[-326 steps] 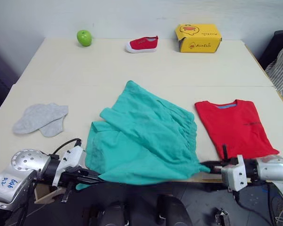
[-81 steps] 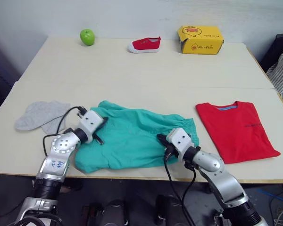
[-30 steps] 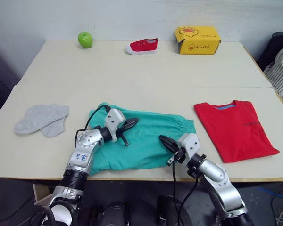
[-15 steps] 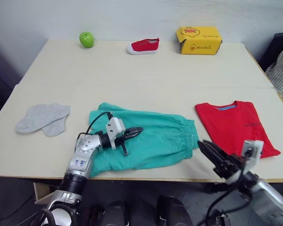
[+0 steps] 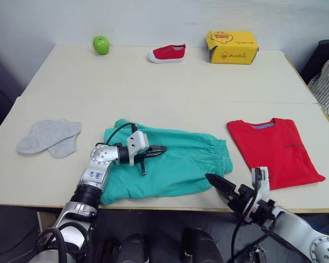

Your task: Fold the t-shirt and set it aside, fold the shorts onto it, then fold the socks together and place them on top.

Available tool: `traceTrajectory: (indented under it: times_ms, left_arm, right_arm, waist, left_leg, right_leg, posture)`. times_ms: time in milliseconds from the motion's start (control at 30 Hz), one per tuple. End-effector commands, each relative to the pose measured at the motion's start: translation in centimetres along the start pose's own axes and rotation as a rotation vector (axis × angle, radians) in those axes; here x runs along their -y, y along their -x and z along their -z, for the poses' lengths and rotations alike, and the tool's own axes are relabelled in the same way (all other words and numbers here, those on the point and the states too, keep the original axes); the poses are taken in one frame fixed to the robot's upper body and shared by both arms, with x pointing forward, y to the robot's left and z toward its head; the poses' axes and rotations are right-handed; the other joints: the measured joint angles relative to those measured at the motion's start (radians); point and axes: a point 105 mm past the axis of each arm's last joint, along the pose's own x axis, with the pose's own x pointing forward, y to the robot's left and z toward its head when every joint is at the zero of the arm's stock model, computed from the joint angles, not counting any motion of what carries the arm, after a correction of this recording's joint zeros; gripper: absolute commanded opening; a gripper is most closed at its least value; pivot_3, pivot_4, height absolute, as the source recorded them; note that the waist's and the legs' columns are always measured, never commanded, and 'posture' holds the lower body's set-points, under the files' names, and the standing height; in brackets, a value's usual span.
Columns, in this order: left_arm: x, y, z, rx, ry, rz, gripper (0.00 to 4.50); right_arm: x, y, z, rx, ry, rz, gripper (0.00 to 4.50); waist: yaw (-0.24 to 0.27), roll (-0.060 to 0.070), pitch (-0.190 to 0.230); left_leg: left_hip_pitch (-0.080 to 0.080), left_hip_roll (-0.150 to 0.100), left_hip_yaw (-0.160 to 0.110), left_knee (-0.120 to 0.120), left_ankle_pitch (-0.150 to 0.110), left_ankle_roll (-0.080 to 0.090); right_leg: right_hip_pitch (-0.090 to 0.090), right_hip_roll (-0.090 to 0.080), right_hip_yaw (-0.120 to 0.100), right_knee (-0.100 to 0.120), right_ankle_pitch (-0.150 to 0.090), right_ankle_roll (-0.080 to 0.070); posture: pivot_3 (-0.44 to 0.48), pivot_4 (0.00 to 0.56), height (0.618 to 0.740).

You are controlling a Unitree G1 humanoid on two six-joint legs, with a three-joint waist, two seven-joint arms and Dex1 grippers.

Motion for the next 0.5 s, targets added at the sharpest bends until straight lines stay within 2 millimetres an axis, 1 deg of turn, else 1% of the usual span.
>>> traceTrajectory:
  times_ms: [33,67,133,167,267,300,367,433,500]
  left_arm:
    - [-0.4,0.4,0.4,-0.024,0.006,-0.023,0.00]
    - [-0.3,0.4,0.7,-0.029,0.014,-0.023,0.00]
    - [-0.2,0.4,1.1,-0.036,0.040,-0.024,0.00]
    - [-0.2,0.4,1.3,-0.025,0.068,-0.041,0.00]
    - [-0.2,0.6,1.6,-0.018,0.096,-0.053,0.00]
    - [0.0,0.6,1.7,-0.014,0.098,-0.046,0.00]
    - [0.2,0.5,1.8,-0.010,0.103,-0.038,0.00]
    - [0.6,0.5,2.0,-0.009,0.104,-0.025,0.00]
    - [0.9,0.6,2.1,-0.006,0.108,-0.021,0.00]
  right_arm:
    - [1.4,-1.9,1.7,-0.042,-0.065,0.092,4.48]
    - [1.7,-2.5,1.9,-0.043,-0.061,0.114,4.48]
    - [2.8,-3.5,2.8,-0.068,-0.081,0.199,4.48]
    - [3.3,-3.9,2.7,-0.046,-0.093,0.243,4.48]
    - [4.1,-5.1,1.3,0.086,-0.106,0.304,4.48]
    - [4.0,-5.5,0.6,0.141,-0.105,0.299,4.48]
    - [3.9,-6.0,0.1,0.191,-0.111,0.299,4.48]
    - [4.5,-6.6,-0.5,0.260,-0.136,0.317,4.48]
    - [5.3,-7.1,-1.0,0.318,-0.151,0.338,4.08]
  waist:
    - [-0.001,-0.001,-0.001]
    - [-0.004,-0.002,-0.001]
    - [-0.008,-0.002,-0.003]
    - [-0.011,-0.005,-0.007]
    - [-0.020,-0.012,-0.013]
    - [-0.022,-0.012,-0.013]
    - [-0.021,-0.011,-0.014]
    - [-0.020,-0.010,-0.017]
    - [-0.019,-0.010,-0.022]
  left_leg:
    - [0.000,0.001,0.000,0.000,0.000,0.000]
    - [0.000,0.002,0.000,0.000,0.000,0.000]
    - [0.001,0.003,0.000,0.000,0.000,-0.001]
    - [0.002,0.004,0.000,0.000,0.000,-0.001]
    - [0.005,0.008,0.000,0.000,0.000,-0.004]
    - [0.006,0.009,0.000,-0.001,-0.001,-0.005]
    - [0.009,0.010,0.001,-0.001,-0.001,-0.005]
    - [0.009,0.010,0.001,-0.001,-0.001,-0.005]
    - [0.009,0.009,0.001,-0.001,-0.001,-0.005]
  right_leg:
    - [0.000,0.000,0.000,0.000,0.000,0.000]
    - [0.000,0.001,0.000,0.000,0.000,-0.001]
    - [0.001,0.002,0.000,0.000,0.001,-0.002]
    - [0.001,0.002,0.001,0.000,0.001,-0.003]
    - [0.004,0.001,0.001,0.000,0.000,-0.005]
    - [0.005,0.002,0.001,0.000,-0.001,-0.005]
    - [0.006,0.003,0.001,0.000,-0.001,-0.006]
    - [0.006,0.002,0.003,0.000,-0.001,-0.006]
    - [0.006,0.001,0.003,0.000,-0.001,-0.006]
  posture:
    - [0.000,0.150,0.740]
    - [0.000,0.150,0.740]
    - [0.000,0.150,0.740]
    - [0.000,0.150,0.740]
    - [0.000,0.150,0.740]
    - [0.000,0.150,0.740]
    - [0.000,0.150,0.740]
    - [0.000,0.150,0.740]
    - [0.000,0.150,0.740]
